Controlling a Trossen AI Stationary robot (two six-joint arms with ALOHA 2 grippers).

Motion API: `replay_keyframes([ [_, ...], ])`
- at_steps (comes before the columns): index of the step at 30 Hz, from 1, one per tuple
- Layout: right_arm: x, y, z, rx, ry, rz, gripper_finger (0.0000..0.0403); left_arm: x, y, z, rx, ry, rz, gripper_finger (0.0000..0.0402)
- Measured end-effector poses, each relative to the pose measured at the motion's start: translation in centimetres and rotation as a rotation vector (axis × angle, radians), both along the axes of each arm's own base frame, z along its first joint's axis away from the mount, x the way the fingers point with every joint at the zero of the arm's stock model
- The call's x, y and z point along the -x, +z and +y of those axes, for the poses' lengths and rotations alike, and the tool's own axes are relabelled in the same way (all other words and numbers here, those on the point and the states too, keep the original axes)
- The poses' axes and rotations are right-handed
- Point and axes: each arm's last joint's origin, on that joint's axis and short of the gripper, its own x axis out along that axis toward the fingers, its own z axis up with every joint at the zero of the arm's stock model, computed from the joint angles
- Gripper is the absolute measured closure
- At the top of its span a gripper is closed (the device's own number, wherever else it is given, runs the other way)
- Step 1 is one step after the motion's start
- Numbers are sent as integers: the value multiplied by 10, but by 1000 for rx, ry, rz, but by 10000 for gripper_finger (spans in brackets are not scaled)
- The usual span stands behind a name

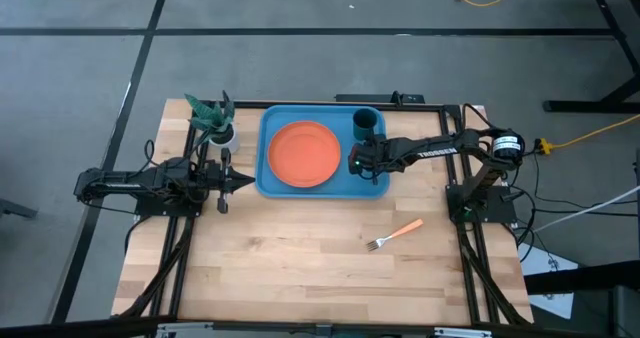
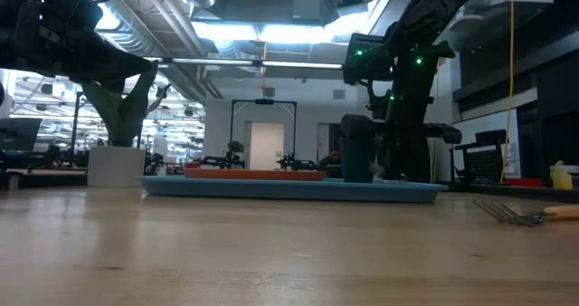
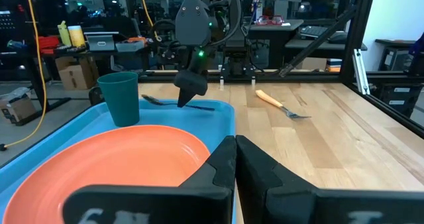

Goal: Pick and place plate/cup/fork/spoon on tray
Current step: Put the black spoon on the blue tray, then adjust the blue tray on the table

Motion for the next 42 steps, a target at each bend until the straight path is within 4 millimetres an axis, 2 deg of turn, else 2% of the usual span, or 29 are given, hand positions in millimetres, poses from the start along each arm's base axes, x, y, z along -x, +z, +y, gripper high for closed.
replay_keyframes([
  [7,0,0,0,3,21,10,321,0,0,0,0,0,0,401],
  [24,3,-1,2,-35,36,44,319,0,0,0,0,0,0,401],
  [35,15,-24,13,-79,116,50,319,0,0,0,0,0,0,401],
  [42,10,-23,18,-78,142,10,319,0,0,0,0,0,0,401],
])
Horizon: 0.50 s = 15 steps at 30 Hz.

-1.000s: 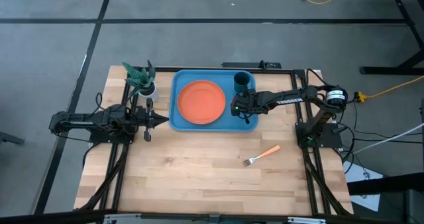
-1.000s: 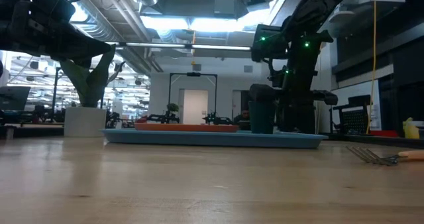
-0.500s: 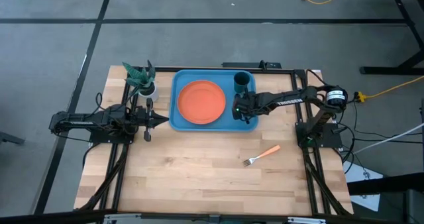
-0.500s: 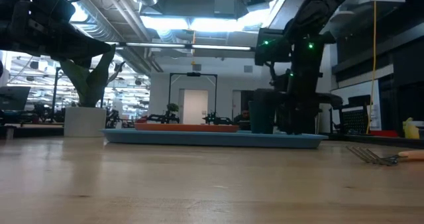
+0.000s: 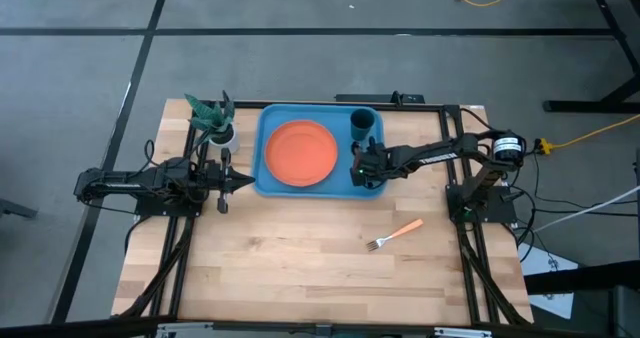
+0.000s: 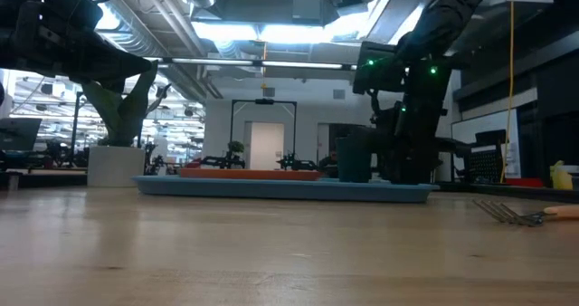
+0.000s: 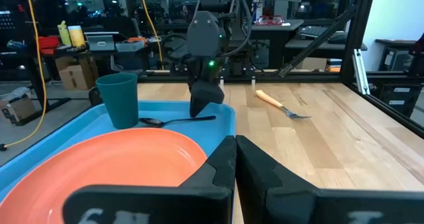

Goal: Pick and place plate/cup/fork/spoon on tray
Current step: Adjust the blue tray on the table

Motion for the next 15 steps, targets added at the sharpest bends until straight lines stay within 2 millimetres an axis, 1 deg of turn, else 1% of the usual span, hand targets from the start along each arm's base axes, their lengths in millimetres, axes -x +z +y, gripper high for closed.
replay_keyframes([
  [5,-5,3,3,3,34,-13,319,0,0,0,0,0,-1,401],
  [15,3,2,3,0,0,72,319,0,0,0,0,0,0,401],
])
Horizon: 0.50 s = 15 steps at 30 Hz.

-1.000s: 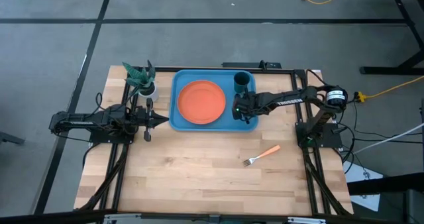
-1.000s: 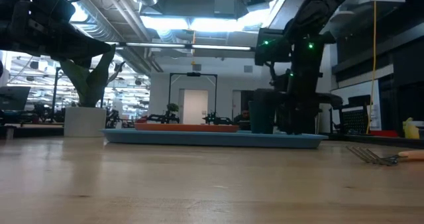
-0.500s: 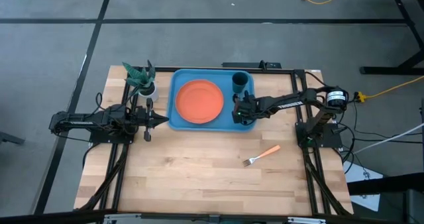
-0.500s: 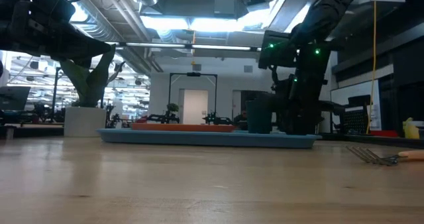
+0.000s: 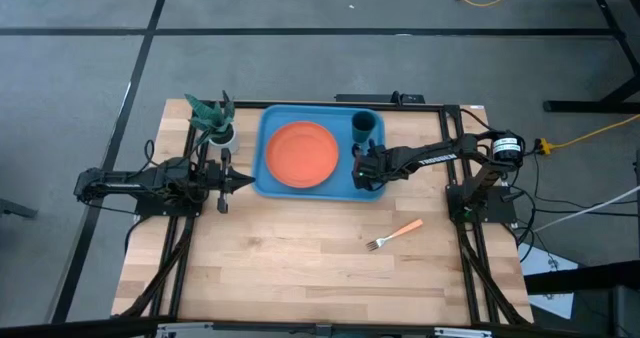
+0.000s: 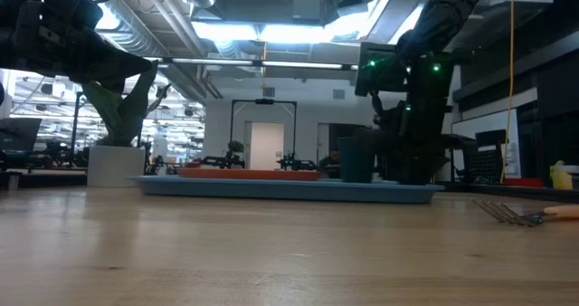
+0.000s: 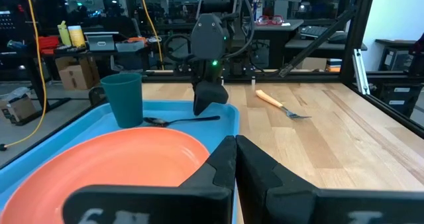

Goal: Pick and place plate/cup/fork/spoon on tray
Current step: Adjust the blue tray on the table, then adjust the black spoon on the blue tray

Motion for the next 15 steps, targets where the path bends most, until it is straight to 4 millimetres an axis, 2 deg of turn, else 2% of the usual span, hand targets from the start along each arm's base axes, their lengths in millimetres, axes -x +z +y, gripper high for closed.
replay_keyframes([
  [12,6,1,-4,117,-22,66,319,0,0,0,0,0,-1,401],
  [15,2,7,-4,121,-23,39,319,0,0,0,0,0,0,401],
])
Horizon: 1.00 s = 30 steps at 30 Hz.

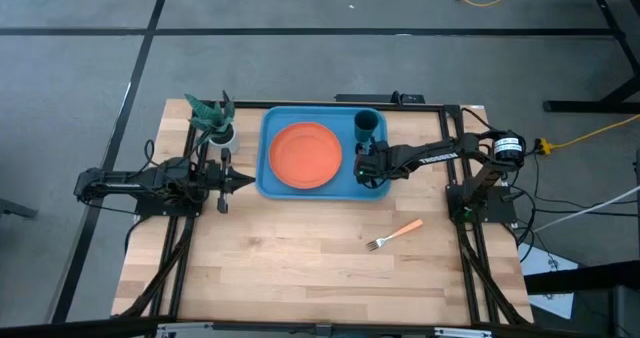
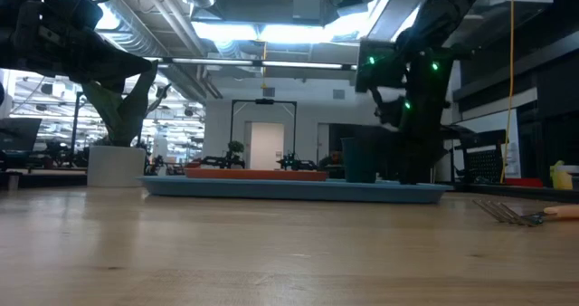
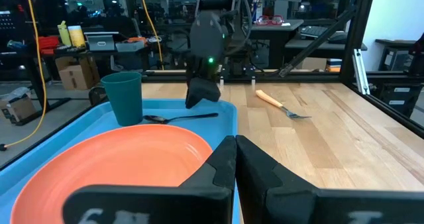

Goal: Pick and place plate/cup/fork/spoon on tray
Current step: Adjust the black spoon on the blue tray

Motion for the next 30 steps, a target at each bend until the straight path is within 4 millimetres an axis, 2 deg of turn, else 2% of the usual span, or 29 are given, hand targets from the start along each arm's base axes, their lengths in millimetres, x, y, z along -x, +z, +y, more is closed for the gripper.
replay_keyframes([
  [4,-9,17,4,27,27,-60,319,0,0,0,0,0,0,401],
  [7,-12,22,11,18,67,-71,319,0,0,0,0,0,0,401],
  [21,-13,18,52,-55,88,-86,319,0,0,0,0,0,0,401],
  [25,-11,15,54,-59,78,-57,327,0,0,0,0,0,0,401],
  [30,-13,6,54,-56,75,-24,361,0,0,0,0,0,0,401],
])
